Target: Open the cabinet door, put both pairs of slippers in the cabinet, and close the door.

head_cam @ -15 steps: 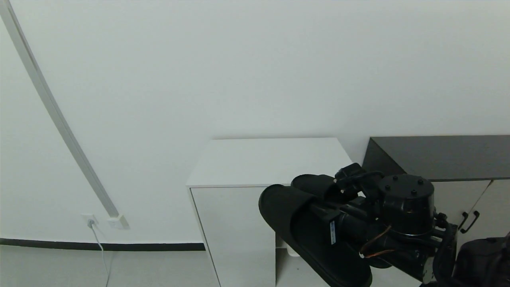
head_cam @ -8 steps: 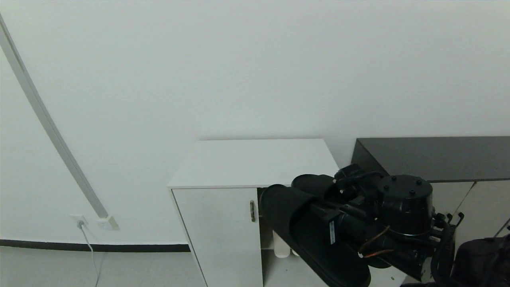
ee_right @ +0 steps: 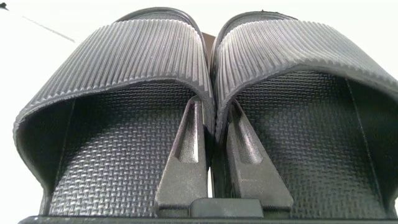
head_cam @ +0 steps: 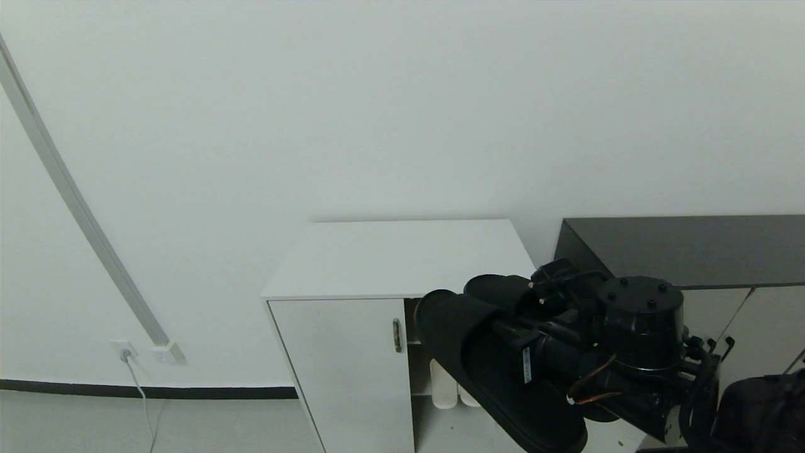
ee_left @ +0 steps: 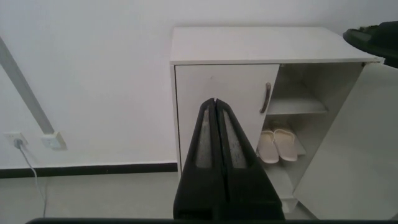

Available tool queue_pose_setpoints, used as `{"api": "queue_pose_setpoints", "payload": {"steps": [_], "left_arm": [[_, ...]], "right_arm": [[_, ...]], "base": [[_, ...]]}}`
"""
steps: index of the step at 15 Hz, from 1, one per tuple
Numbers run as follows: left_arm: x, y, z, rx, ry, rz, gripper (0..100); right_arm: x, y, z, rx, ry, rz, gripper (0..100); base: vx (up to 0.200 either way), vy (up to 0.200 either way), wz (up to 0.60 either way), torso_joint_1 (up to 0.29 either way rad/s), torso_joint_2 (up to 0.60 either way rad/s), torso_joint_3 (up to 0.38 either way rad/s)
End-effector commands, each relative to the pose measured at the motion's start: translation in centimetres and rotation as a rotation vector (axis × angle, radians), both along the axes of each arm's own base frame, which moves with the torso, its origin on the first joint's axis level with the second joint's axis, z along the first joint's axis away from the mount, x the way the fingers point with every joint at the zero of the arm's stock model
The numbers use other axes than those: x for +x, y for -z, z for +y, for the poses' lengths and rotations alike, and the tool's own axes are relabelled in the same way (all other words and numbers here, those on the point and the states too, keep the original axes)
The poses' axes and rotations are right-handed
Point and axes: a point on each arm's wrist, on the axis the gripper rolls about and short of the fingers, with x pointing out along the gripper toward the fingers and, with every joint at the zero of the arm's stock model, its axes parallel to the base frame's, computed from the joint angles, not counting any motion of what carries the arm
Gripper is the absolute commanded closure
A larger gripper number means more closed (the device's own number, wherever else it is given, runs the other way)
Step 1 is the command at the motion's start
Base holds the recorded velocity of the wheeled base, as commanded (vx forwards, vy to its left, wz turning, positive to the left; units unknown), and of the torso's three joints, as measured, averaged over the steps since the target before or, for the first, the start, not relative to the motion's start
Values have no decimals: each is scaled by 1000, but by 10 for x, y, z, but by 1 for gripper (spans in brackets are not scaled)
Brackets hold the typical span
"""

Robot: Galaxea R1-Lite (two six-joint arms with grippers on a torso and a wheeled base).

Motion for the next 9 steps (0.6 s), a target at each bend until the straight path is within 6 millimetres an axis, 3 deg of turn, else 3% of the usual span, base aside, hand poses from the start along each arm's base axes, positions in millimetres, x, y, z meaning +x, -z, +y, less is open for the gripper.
{"api": "queue_pose_setpoints", "payload": {"steps": [1,2,9], "left_arm": [[0,0,0,0,1,2,100],[0,0,0,0,-1,2,100],[0,0,0,0,-1,2,100]], "right_arm": [[-3,-1,3,3,-13,-3,100],[-3,-1,3,6,-14,-5,100],[-3,3,2,-2,-23,-10,100]], "base": [[0,0,-600,7,2,2],[0,0,-600,2,7,7],[0,0,0,0,0,0]]}}
